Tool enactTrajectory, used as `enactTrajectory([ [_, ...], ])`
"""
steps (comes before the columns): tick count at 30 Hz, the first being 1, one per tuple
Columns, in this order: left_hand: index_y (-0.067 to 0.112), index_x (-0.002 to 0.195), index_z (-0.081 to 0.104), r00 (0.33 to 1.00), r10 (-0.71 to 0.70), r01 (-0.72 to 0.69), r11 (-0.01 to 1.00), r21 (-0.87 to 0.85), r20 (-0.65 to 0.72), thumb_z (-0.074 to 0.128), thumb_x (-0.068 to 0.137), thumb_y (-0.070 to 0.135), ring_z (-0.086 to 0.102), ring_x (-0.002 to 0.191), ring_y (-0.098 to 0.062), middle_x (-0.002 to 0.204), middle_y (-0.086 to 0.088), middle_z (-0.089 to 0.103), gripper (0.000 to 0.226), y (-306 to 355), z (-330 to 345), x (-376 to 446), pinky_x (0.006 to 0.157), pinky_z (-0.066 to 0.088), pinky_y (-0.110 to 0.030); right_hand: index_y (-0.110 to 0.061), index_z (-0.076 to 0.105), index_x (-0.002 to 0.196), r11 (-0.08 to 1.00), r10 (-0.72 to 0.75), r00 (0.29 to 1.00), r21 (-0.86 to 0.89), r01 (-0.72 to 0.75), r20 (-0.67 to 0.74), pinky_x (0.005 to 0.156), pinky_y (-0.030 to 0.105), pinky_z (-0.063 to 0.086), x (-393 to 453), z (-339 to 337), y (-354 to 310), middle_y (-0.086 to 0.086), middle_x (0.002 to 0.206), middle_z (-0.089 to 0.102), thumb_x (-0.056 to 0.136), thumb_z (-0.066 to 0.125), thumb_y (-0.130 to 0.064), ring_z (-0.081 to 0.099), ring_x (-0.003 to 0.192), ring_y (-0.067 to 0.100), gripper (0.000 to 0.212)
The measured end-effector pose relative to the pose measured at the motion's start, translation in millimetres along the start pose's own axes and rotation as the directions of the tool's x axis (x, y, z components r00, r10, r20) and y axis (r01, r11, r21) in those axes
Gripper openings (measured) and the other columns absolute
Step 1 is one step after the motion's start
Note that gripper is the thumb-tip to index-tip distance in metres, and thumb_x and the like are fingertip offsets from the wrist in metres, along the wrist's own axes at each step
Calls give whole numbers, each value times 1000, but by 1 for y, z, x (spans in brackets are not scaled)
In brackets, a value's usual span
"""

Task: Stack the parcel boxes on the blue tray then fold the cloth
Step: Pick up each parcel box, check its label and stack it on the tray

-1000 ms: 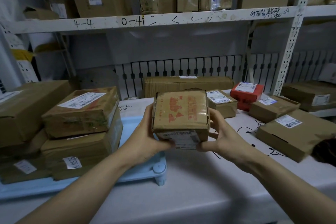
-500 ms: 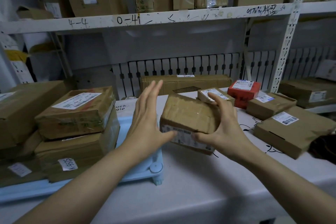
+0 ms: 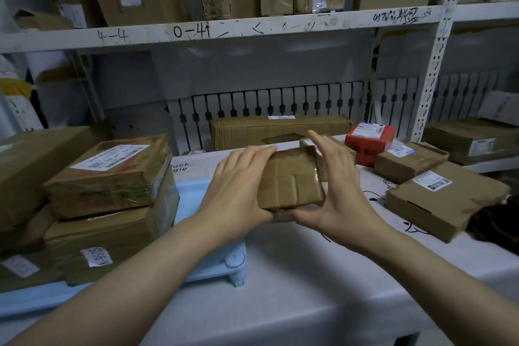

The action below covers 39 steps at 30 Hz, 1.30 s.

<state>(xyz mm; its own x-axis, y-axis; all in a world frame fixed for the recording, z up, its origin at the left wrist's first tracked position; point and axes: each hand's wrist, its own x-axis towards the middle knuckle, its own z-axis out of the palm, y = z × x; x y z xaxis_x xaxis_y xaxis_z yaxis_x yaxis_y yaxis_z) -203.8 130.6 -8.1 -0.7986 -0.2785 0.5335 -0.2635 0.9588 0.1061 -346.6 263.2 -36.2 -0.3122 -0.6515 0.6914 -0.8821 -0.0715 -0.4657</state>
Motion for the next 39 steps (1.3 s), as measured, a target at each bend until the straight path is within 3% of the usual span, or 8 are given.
enactTrajectory([
  [9, 34, 137, 30, 992, -122, 122, 907, -403, 25, 91, 58, 29, 37, 122, -1, 129, 17, 38, 100, -16, 3, -8, 101, 31, -12, -60, 11, 137, 941, 235, 968, 228, -250, 90, 115, 38, 31, -8, -4, 18, -29, 135, 30, 60, 88, -29, 29, 135, 5, 113],
  [13, 35, 136, 29, 984, -149, 176, 822, -542, 94, 91, 60, 22, 37, 125, 9, 133, 16, 41, 99, -20, 2, -12, 97, 32, -3, -38, 17, 150, 868, 295, 941, 366, -335, 164, 115, 37, 35, -8, -8, 15, -25, 135, 42, 65, 90, -11, 38, 128, -12, 115],
  [16, 34, 134, 30, 979, -154, 202, 757, -621, 131, 90, 61, 10, 38, 119, 19, 132, 18, 43, 97, -23, 4, -13, 89, 30, 5, -33, 25, 151, 836, 294, 932, 415, -358, 211, 110, 41, 43, -9, -9, 17, -31, 124, 55, 67, 87, -1, 49, 125, -4, 109],
  [22, 35, 138, 30, 965, -153, 260, 651, -714, 212, 89, 64, 8, 37, 133, 7, 139, 20, 45, 98, -29, 7, -18, 108, 35, -19, -35, 44, 138, 800, 283, 925, 469, -374, 255, 99, 48, 51, -10, -6, 20, -16, 123, 64, 64, 89, -6, 57, 121, 11, 91],
  [26, 40, 144, 25, 964, -183, 264, 694, -670, 190, 91, 61, 20, 31, 140, -1, 146, 18, 41, 108, -29, 9, -20, 118, 29, -36, -35, 44, 133, 818, 290, 928, 443, -367, 233, 101, 54, 47, -7, -4, 16, -20, 124, 62, 59, 89, -10, 55, 121, 3, 90],
  [31, 43, 151, 2, 962, -261, 256, 761, -596, 81, 92, 59, 35, 16, 143, 3, 157, 20, 15, 129, -23, 5, -19, 111, 19, -17, -27, 40, 138, 914, 249, 962, 299, -272, 115, 99, 14, 41, -4, 1, 16, -10, 132, 50, 58, 90, -10, 48, 123, 8, 96],
  [35, 38, 152, 10, 990, -139, 113, 910, -400, -36, 90, 61, 36, 16, 140, 1, 151, 22, 18, 121, -13, 1, -16, 112, 20, -20, -28, 42, 136, 986, 148, 988, 67, -151, 47, 97, 26, 38, -4, 4, 11, -18, 121, 41, 53, 80, -20, 37, 116, 12, 91],
  [39, 36, 148, 25, 998, -50, 35, 954, -297, -46, 85, 56, 35, 29, 131, -10, 141, 18, 35, 110, -7, 1, -11, 112, 32, -40, -30, 42, 137, 995, 96, 995, -31, -96, 19, 98, 40, 40, -2, 6, 0, -13, 126, 42, 51, 72, -29, 35, 115, 14, 91],
])
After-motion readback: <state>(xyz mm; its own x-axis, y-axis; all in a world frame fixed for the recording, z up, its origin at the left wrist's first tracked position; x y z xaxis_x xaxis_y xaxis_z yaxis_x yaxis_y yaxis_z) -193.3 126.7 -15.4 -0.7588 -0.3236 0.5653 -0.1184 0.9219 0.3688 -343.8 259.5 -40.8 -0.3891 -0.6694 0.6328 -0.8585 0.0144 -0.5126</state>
